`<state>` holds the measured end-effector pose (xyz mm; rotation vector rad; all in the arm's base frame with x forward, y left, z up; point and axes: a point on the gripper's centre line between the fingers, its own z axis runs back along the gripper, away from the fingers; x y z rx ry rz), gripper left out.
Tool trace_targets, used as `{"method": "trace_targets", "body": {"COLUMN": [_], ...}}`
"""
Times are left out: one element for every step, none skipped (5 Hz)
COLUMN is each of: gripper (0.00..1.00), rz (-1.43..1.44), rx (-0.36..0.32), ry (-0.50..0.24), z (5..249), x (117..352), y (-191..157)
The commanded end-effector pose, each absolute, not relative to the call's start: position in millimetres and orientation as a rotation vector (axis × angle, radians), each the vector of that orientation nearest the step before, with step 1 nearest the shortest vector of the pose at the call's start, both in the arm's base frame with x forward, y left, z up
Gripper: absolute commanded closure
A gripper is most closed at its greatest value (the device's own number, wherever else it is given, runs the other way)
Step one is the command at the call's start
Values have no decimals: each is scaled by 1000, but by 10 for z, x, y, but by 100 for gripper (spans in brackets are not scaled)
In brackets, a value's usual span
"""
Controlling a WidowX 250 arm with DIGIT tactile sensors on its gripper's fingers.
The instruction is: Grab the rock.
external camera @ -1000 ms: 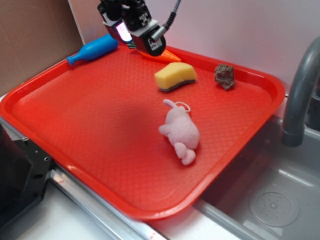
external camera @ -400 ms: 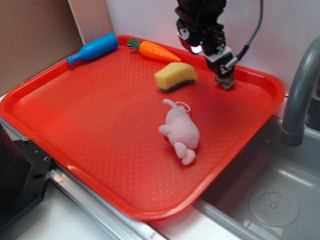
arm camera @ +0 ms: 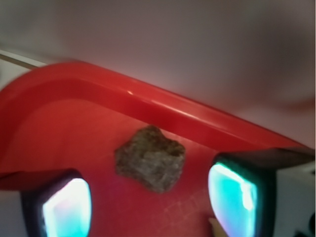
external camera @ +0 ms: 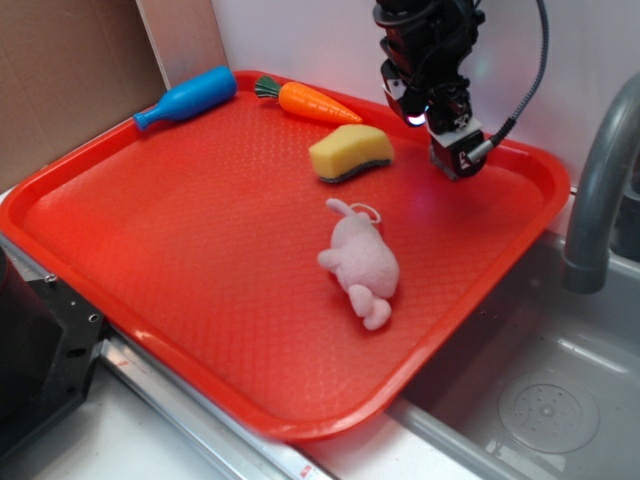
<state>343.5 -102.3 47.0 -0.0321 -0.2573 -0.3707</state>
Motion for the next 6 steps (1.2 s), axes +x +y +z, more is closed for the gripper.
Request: {"method": "trace_targets", "body": {"gripper": [0,100,100,100,100,100], "rz": [-353,-369,-376,-319,-205,-7], "rx": [-86,-103,-125,-83,-101,-141], "ry": [-291,-259,-238,-222,-209,-138], "z": [461,374,581,936,1378,1624], "x": [3684,3664,3528,3269,2822,2436], "y": [-1174,-1237,-1231,-1175,-1049,-845]}}
